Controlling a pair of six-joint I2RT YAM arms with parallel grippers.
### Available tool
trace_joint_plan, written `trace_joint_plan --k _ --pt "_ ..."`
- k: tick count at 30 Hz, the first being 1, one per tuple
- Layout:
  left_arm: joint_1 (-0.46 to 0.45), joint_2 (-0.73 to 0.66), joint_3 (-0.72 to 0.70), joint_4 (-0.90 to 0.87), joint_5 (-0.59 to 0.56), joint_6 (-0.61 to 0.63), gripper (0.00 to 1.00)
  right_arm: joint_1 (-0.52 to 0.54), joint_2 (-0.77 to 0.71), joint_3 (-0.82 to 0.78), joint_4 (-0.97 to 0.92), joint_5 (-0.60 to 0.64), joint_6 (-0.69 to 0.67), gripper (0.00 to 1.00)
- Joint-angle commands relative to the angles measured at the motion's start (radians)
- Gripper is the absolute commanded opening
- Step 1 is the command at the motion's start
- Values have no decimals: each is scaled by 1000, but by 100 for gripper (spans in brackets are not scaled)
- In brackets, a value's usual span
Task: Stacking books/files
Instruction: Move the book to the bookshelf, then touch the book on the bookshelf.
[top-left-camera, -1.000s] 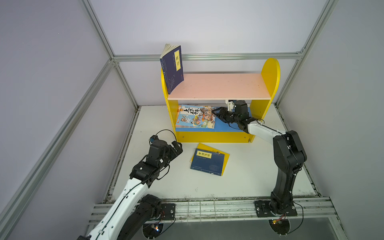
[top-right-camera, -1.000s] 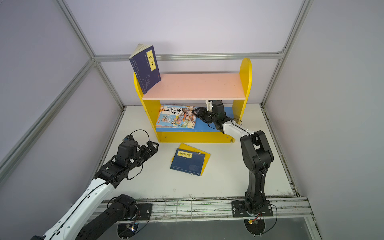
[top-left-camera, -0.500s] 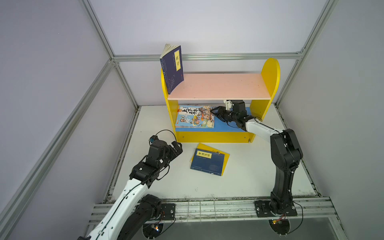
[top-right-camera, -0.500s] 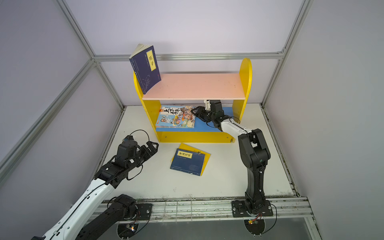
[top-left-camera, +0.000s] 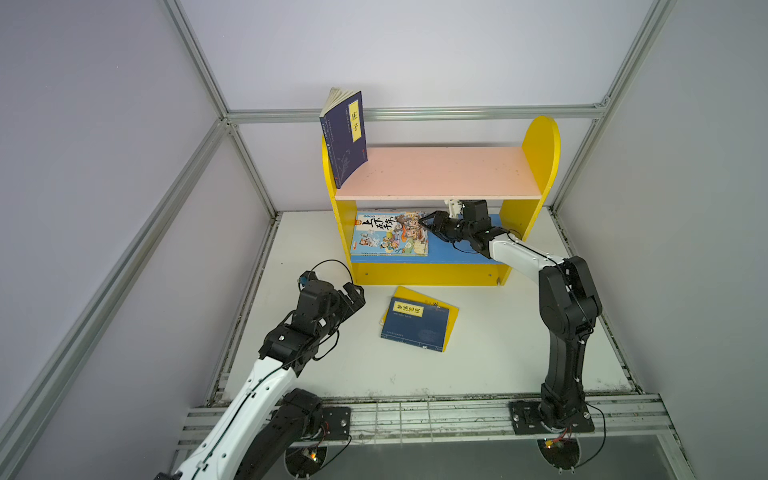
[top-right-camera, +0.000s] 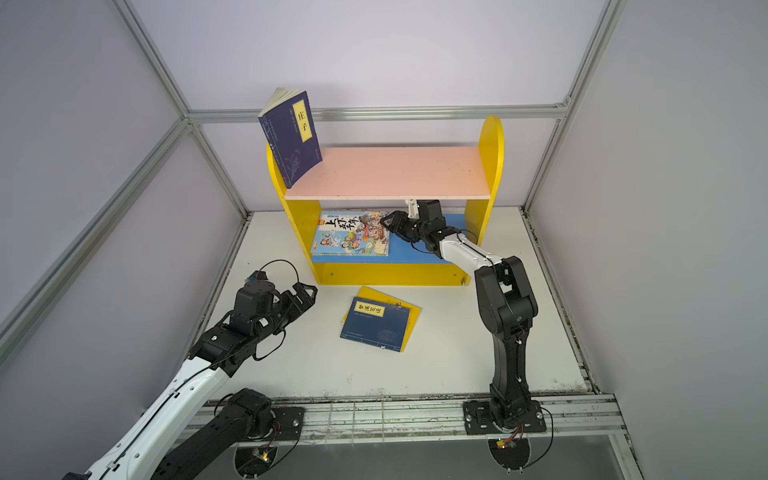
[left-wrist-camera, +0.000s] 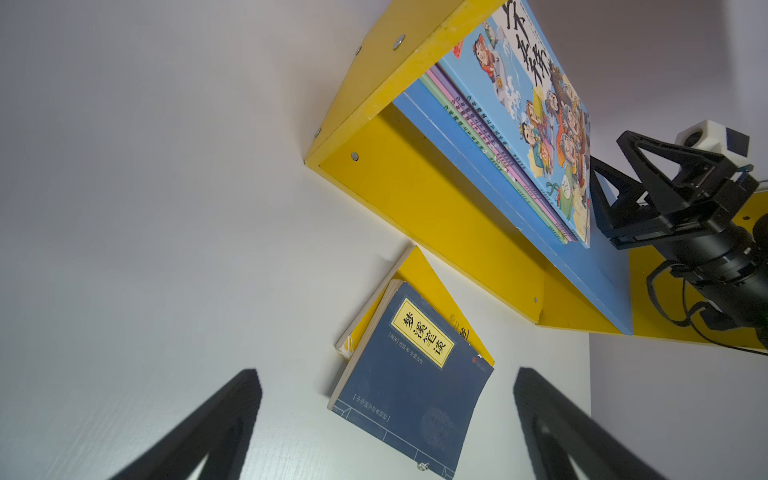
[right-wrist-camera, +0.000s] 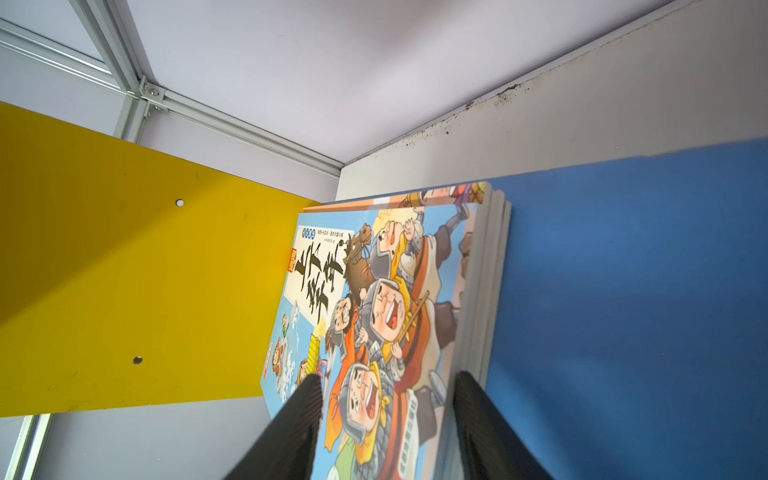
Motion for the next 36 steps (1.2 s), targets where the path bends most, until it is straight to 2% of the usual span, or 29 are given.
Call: trace_joint_plan --k 1,5,8,10,11,17,22,30,36 --pt "1 -1 3 24 1 5 99 3 -21 -20 -5 11 -27 57" --pt "2 9 10 28 7 11 99 3 -49 -55 -14 35 -48 62" --pt "2 28 26 31 21 15 99 3 -76 -73 -50 59 -83 74" --pt "2 52 50 31 31 25 99 3 -96 -84 -77 68 -105 94" --pt "3 65 63 32 35 31 99 3 -110 -93 -82 71 -112 100" --pt "1 196 148 70 105 126 98 5 -192 -186 -84 64 -147 100" --pt "0 334 226 63 150 226 100 36 -288 -279 -129 114 -228 100" --pt "-5 470 394 -47 155 426 99 75 -473 -456 -134 170 -298 100" --pt "-5 566 469 -112 173 486 99 82 -597 -549 -105 218 -293 100"
